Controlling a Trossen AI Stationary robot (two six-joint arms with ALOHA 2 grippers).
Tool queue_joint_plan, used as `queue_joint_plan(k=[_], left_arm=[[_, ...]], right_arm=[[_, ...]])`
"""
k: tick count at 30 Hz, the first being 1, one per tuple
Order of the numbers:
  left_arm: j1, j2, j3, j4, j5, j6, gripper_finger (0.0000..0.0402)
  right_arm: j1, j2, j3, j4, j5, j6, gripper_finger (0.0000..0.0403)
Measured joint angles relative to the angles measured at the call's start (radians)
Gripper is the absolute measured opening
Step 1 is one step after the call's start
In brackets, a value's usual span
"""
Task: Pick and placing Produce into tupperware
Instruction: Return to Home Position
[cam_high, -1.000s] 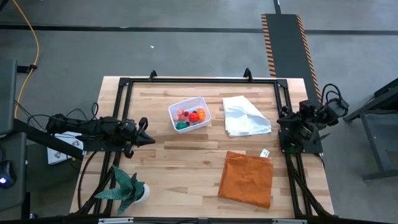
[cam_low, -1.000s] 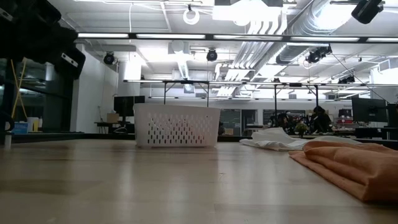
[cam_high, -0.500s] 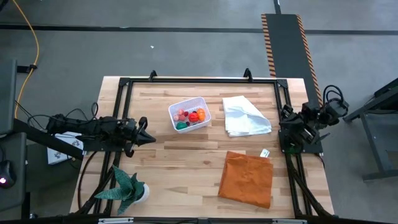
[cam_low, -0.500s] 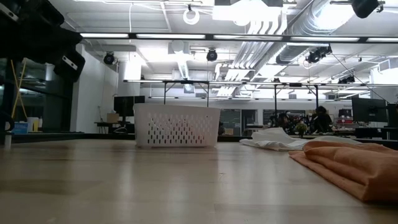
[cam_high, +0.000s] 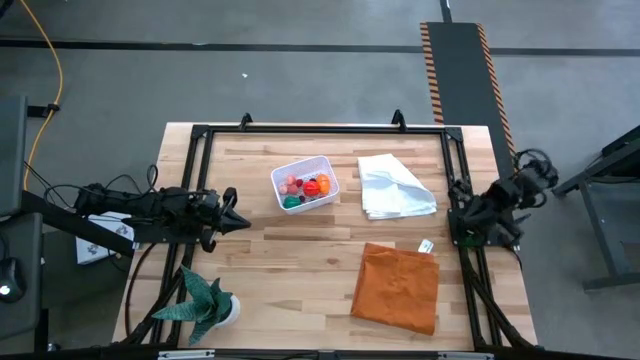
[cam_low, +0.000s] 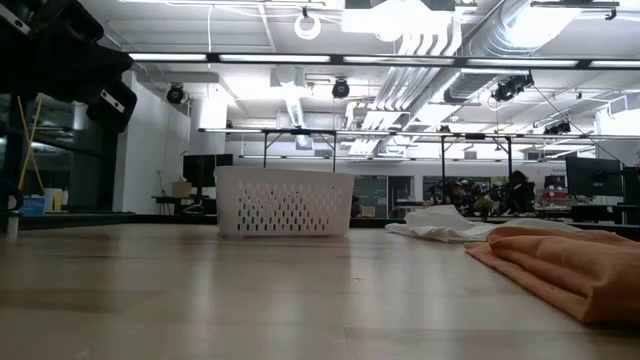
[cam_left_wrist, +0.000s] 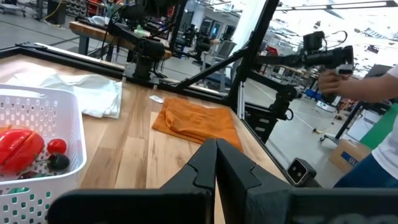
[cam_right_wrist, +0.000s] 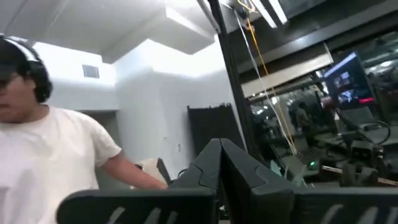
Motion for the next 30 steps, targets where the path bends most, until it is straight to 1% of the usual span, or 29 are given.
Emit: queue_joint_plan(k=[3, 6, 9, 11, 21, 24, 30], left_arm=[[0.0, 0.0, 0.0, 0.0, 0.0, 0.0, 0.0001], [0.0, 0.0, 0.0, -0.001, 0.0, 0.0, 0.0001], [0.0, 0.0, 0.0, -0.001, 0.0, 0.0, 0.0001], [0.0, 0.0, 0.0, -0.001, 0.0, 0.0, 0.0001], [0.0, 0.0, 0.0, -0.001, 0.0, 0.0, 0.0001], [0.0, 0.0, 0.0, -0.001, 0.0, 0.001, 0.0001], [0.0, 0.0, 0.0, -0.001, 0.0, 0.001, 0.0001]], right_arm=[[-0.004, 0.0, -0.112, 0.163, 0.001, -0.021, 0.0], [-0.029, 0.0, -0.163, 0.257, 0.008, -0.06, 0.0], [-0.071, 0.0, -0.17, 0.205, 0.044, -0.059, 0.0], [-0.108, 0.0, -0.171, 0.185, 0.043, -0.047, 0.0], [-0.284, 0.0, -0.172, 0.06, -0.024, 0.001, 0.0], [-0.337, 0.0, -0.203, 0.096, -0.05, 0.002, 0.0], [-0.446, 0.0, -0.305, 0.285, -0.145, 0.057, 0.0]])
